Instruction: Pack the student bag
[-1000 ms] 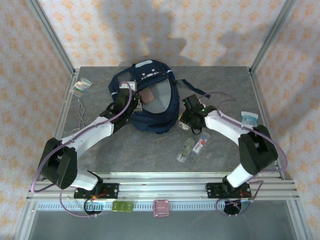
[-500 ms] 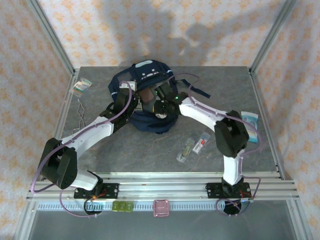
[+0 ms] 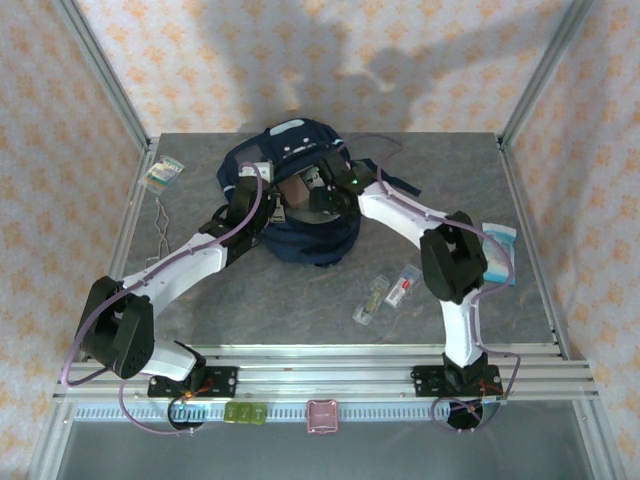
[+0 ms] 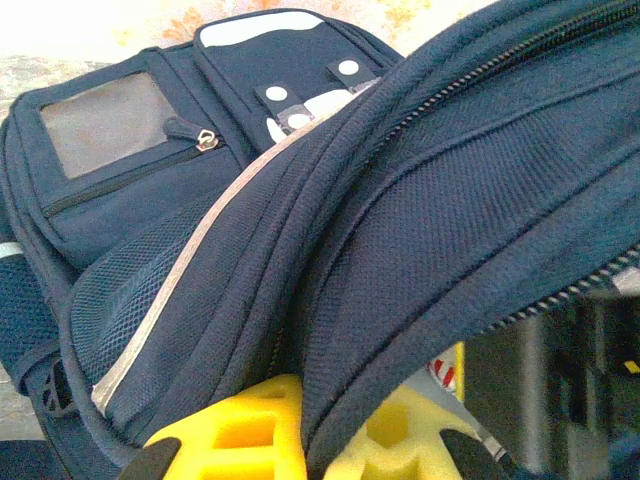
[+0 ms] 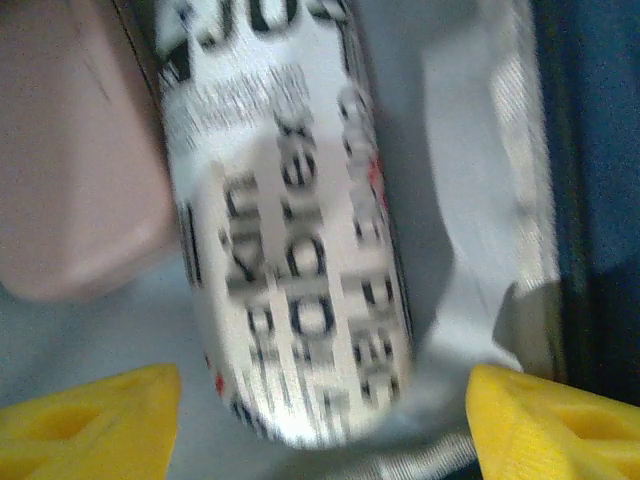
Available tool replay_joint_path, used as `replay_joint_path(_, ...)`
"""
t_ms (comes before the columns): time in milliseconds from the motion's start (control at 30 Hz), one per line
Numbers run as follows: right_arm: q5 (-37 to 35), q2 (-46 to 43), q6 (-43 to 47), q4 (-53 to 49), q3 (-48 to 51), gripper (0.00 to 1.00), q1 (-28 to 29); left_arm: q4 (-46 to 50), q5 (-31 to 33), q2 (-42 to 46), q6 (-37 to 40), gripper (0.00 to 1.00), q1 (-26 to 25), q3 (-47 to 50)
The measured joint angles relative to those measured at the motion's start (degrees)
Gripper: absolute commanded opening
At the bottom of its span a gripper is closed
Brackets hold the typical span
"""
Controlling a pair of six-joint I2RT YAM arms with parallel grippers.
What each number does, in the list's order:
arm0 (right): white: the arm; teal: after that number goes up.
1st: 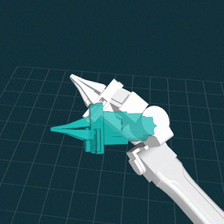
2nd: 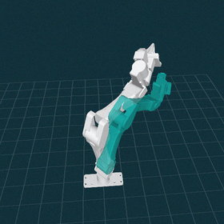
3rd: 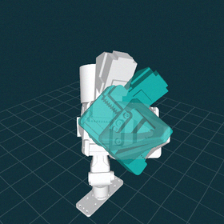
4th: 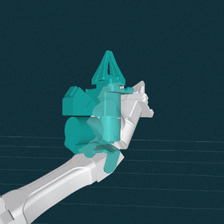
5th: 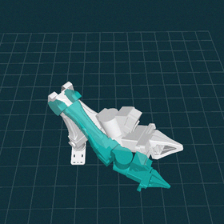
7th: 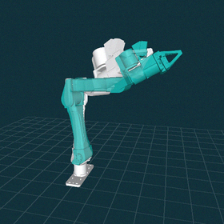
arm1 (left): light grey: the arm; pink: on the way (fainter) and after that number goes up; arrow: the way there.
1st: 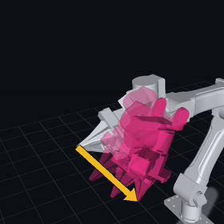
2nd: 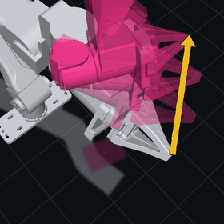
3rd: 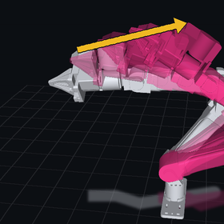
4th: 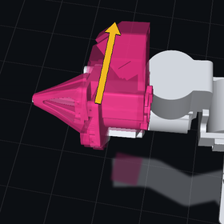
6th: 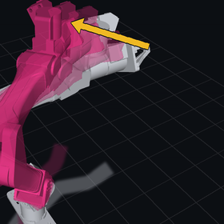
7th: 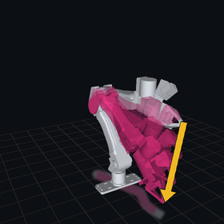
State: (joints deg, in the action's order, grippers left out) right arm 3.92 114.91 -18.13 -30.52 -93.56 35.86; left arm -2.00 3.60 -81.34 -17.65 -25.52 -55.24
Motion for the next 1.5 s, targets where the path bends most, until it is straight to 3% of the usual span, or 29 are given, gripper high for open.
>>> replay_joint_path(100,0.46,-5.25,-1.03,1.55,5.44,0.54,0.11,0.00,-0.20,0.00,-0.09,0.00,0.02,0.00)
replay_joint_path(200,2.03,-9.90,-1.75,3.52,8.72,0.21,0.11,0.00,-0.20,0.00,-0.09,0.00,0.00,0.00)
replay_joint_path(267,2.56,-10.91,-2.56,5.09,9.14,0.09,0.11,0.00,-0.20,0.00,-0.09,0.00,0.02,0.00)
replay_joint_path(300,2.82,-10.88,-2.99,5.88,9.25,0.08,0.11,0.00,-0.22,0.00,-0.11,0.00,0.00,0.00)
replay_joint_path(867,4.90,0.09,-6.34,14.82,10.54,0.06,-1.77,0.02,-2.14,0.00,-1.01,0.00,0.00,0.00)
replay_joint_path(1167,6.71,4.00,-8.55,31.95,8.57,0.07,-5.09,0.00,-3.17,0.00,-2.56,0.00,-0.66,0.24)
replay_joint_path(1333,11.21,6.01,-8.98,36.33,6.34,0.13,-6.27,0.07,-3.13,0.00,-3.65,0.00,-1.79,0.28)
replay_joint_path(1500,12.02,-5.62,-7.89,36.74,20.44,0.27,-6.16,2.56,-1.90,-0.35,-4.96,0.00,-3.65,-0.55)
